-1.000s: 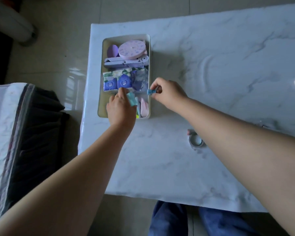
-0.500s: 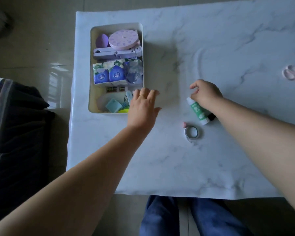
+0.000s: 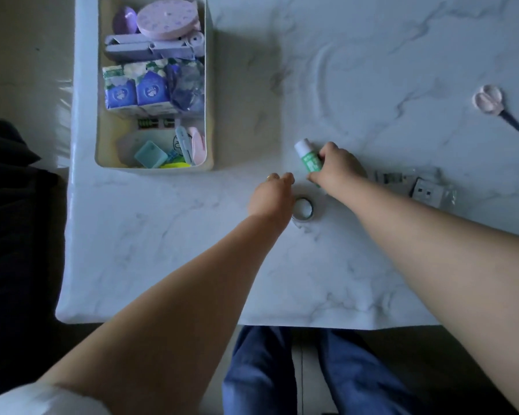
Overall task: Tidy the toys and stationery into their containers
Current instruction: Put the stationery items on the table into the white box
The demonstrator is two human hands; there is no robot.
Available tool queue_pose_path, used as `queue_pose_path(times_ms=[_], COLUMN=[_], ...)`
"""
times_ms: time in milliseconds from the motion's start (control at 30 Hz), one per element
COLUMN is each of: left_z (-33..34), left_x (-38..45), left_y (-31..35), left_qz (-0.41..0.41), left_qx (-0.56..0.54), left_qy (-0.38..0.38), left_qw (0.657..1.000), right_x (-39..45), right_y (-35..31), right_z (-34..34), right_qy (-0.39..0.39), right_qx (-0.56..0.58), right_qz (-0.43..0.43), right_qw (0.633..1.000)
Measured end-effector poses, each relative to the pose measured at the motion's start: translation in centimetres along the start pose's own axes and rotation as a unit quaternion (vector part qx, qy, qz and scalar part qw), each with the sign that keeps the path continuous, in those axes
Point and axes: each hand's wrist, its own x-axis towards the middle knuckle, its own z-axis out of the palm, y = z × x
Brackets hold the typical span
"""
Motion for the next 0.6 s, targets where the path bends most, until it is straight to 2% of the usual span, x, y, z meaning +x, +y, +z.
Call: queue_pose_path(times_ms=[233,433,600], left_z=[-0.8,-8.5,-15.0], left_x=[-0.3,-2.0,-2.2], left_y=[-0.1,-2.8,-7.5], left_qz=[-0.031,0.007,-0.093], left_qx=[-0.043,-0.065,-0.05], left_qy=[0.034,0.197,0.294], left_qw=[0.998,0.978,0.95], right_x=[-0.5,-2.1,-3.0], right_y=[-0.7,-6.3,-13.8], right_z=[-1.0,-2.9,-3.7], right_qy=[-0.01,-0.039,-0.05], right_qx=[-0.014,0.078,0.14], right_qz=[-0.017,-0.119,-0.213], right_qw=[1.0,0.989,0.966])
